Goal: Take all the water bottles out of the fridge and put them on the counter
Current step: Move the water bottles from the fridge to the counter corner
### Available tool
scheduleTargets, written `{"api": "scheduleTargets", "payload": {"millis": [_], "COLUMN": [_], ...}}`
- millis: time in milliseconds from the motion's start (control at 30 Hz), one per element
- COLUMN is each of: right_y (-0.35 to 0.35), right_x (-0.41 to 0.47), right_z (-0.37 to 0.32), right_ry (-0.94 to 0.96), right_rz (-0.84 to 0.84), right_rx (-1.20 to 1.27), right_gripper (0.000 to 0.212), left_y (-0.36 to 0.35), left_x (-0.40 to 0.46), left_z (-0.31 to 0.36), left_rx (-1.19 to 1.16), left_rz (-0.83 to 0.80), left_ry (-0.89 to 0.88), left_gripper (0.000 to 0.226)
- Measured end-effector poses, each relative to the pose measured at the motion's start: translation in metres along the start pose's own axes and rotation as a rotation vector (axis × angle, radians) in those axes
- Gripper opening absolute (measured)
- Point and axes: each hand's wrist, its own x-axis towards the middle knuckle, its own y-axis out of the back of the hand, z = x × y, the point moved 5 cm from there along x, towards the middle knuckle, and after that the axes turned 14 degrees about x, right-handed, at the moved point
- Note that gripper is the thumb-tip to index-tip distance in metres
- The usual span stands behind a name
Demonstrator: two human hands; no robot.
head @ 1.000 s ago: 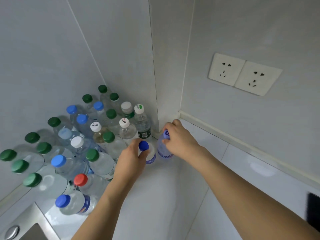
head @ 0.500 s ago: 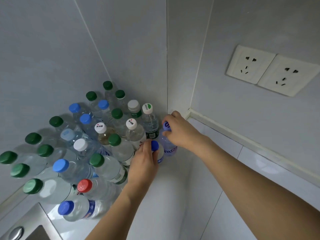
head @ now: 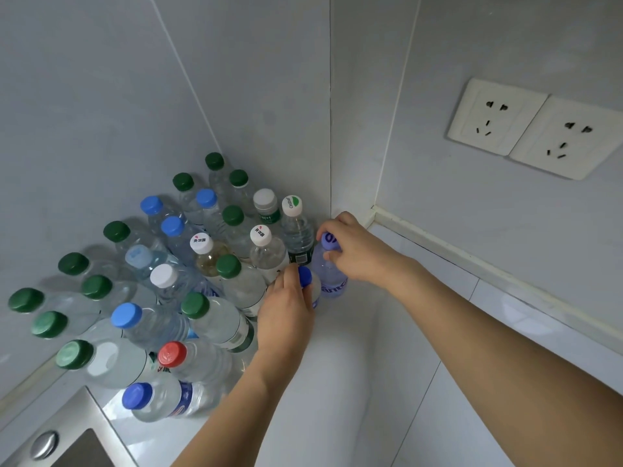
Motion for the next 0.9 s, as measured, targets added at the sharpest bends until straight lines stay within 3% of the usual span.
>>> {"api": "scheduleTargets", "payload": {"millis": [400, 567, 667, 900], "right_y": [-0.007, -0.010, -0.008, 0.008], "right_x": [-0.001, -0.006, -0.025, -0.108], "right_z": [0.003, -0.002, -0.005, 0.005], "right_ry": [0.017, 0.013, 0.008, -0.046], "right_rz": [0.060, 0.088, 0.132, 0.195], "right_rx": [0.015, -0.011, 0.023, -0.057], "right_gripper": [0.031, 0.050, 0.057, 0.060], "left_y": [-0.007, -0.009, -0.003, 0.028], "left_x": [-0.001, 0.001, -0.002, -0.034], "left_z": [-0.007, -0.009, -0.008, 0.017], "left_rx": [0.004, -0.056, -0.069, 0.045], "left_rz": [0.024, 0.016, 0.008, 0.078], "left_ry": [0.057, 0.044, 0.047, -0.080], "left_gripper": [0.040, 0.039, 0.033, 0.045]}}
